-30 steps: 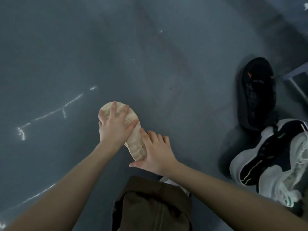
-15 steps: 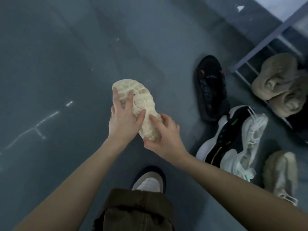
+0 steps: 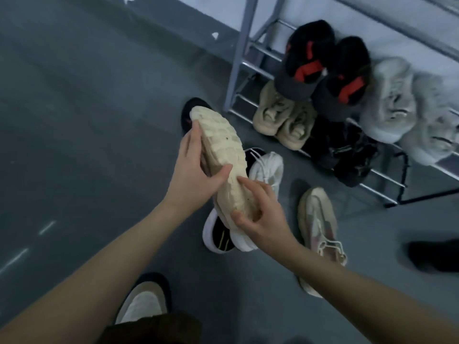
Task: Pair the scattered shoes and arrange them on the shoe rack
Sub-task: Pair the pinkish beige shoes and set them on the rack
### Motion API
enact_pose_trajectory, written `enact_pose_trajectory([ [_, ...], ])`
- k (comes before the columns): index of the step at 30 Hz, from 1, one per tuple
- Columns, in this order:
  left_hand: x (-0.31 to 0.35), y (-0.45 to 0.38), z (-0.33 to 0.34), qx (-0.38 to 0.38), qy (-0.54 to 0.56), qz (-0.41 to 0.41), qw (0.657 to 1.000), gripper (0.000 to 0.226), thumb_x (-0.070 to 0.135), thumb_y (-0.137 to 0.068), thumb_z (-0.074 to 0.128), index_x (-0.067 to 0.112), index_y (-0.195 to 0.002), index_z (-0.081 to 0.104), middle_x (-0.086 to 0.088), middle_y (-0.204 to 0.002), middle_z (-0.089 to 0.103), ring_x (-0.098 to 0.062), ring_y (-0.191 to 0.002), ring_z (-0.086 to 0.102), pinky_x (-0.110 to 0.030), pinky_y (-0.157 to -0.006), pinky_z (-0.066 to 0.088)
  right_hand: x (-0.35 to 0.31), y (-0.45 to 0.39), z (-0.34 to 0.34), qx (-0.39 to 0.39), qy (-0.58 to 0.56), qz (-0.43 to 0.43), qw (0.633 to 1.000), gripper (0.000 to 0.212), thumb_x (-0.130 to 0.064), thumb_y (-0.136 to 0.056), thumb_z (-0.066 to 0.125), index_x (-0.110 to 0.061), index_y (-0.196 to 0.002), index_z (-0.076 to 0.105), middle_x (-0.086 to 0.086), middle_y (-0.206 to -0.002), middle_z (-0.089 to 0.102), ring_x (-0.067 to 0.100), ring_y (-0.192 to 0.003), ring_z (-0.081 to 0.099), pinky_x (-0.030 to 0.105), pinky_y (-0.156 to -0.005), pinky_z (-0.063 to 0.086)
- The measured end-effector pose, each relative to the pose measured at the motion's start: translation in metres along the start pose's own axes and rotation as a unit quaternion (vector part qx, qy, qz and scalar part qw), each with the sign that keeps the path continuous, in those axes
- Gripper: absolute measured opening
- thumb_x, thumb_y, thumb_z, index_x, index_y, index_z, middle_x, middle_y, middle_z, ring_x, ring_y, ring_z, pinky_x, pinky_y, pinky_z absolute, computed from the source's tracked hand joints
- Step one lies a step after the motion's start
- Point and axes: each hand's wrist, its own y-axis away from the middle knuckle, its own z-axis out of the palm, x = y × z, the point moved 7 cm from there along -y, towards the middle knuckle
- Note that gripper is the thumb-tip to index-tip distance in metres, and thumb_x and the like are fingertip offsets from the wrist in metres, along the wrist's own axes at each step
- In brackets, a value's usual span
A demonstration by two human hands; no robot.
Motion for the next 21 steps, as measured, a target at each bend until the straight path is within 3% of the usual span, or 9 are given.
enact_pose_trajectory([
  [2,0.025,-0.004,0.025,-0.022,-0.012,0.051,0.998,0.099,0.025,-0.078,0.073,0.016,-0.149,0.004,0.008,-0.147,0.019,0.010,-0.127,0.019,0.003,-0.098,0.015,0.018,0.011,-0.015,0.007,-0.021,0.025,0.999,0.073,-0.052,-0.070,0.055,-0.036,-0.137,0.034,-0.014,-0.130,0.040,-0.002,-0.116,0.041,0.016,-0.093,0.037],
  [4,0.045,-0.006,0.045,-0.033,-0.027,0.086,0.995,0.098,0.024,-0.077,0.073,0.014,-0.148,0.006,0.010,-0.145,0.018,0.017,-0.121,0.016,0.007,-0.093,0.012,0.033,0.020,-0.030,0.034,-0.021,0.035,0.999,0.074,-0.051,-0.072,0.056,-0.040,-0.139,0.027,-0.016,-0.135,0.039,0.004,-0.123,0.040,0.031,-0.101,0.038],
  [6,0.061,-0.007,0.066,-0.049,-0.049,0.110,0.991,0.101,0.029,-0.076,0.074,0.016,-0.149,0.005,0.005,-0.150,0.018,0.006,-0.128,0.020,-0.002,-0.102,0.014,0.046,0.030,-0.044,0.073,0.006,0.027,0.997,0.073,-0.050,-0.076,0.055,-0.038,-0.141,0.024,-0.015,-0.137,0.040,0.003,-0.125,0.038,0.040,-0.105,0.033],
  [10,0.071,-0.010,0.127,-0.158,-0.179,0.156,0.958,0.091,0.044,-0.082,0.063,0.023,-0.149,0.004,0.004,-0.154,0.015,-0.021,-0.133,0.026,-0.034,-0.107,0.017,0.080,0.057,-0.049,0.097,0.091,0.032,0.991,0.063,-0.052,-0.088,0.034,-0.032,-0.146,0.017,-0.021,-0.139,0.032,-0.007,-0.122,0.024,0.028,-0.106,0.015],
  [12,0.061,-0.008,0.160,-0.223,-0.280,0.184,0.915,0.072,0.046,-0.091,0.048,0.024,-0.148,0.012,0.004,-0.154,0.017,-0.025,-0.132,0.026,-0.035,-0.101,0.019,0.106,0.070,-0.048,0.122,0.114,0.053,0.985,0.057,-0.041,-0.090,0.028,-0.033,-0.146,0.016,-0.012,-0.141,0.039,0.007,-0.126,0.034,0.035,-0.106,0.019],
  [14,0.046,-0.001,0.182,-0.264,-0.329,0.197,0.885,0.057,0.044,-0.096,0.038,0.025,-0.147,0.021,0.004,-0.154,0.020,-0.024,-0.130,0.025,-0.035,-0.097,0.019,0.137,0.082,-0.057,0.168,0.129,0.140,0.967,0.056,-0.040,-0.090,0.022,-0.036,-0.146,0.016,-0.002,-0.141,0.043,0.022,-0.126,0.037,0.042,-0.105,0.020],
  [16,0.036,0.012,0.193,-0.258,-0.339,0.218,0.878,0.051,0.041,-0.096,0.035,0.023,-0.144,0.031,0.001,-0.154,0.021,-0.023,-0.132,0.024,-0.038,-0.100,0.018,0.157,0.092,-0.064,0.174,0.154,0.204,0.951,0.061,-0.054,-0.088,0.015,-0.036,-0.146,0.018,0.000,-0.147,0.035,0.026,-0.132,0.028,0.044,-0.108,0.013],
  [19,0.019,0.033,0.195,-0.237,-0.355,0.200,0.882,0.054,0.043,-0.091,0.043,0.023,-0.140,0.037,-0.012,-0.152,0.023,-0.033,-0.133,0.027,-0.048,-0.104,0.022,0.158,0.096,-0.061,0.137,0.184,0.187,0.955,0.075,-0.071,-0.081,0.017,-0.035,-0.147,0.016,-0.001,-0.151,0.028,0.022,-0.135,0.022,0.041,-0.110,0.008],
  [21,0.005,0.048,0.194,-0.234,-0.378,0.190,0.876,0.056,0.042,-0.088,0.050,0.022,-0.140,0.039,-0.018,-0.147,0.033,-0.037,-0.126,0.041,-0.050,-0.099,0.032,0.155,0.094,-0.059,0.141,0.201,0.171,0.954,0.079,-0.074,-0.079,0.026,-0.035,-0.147,0.016,0.000,-0.149,0.030,0.021,-0.134,0.025,0.042,-0.109,0.012],
])
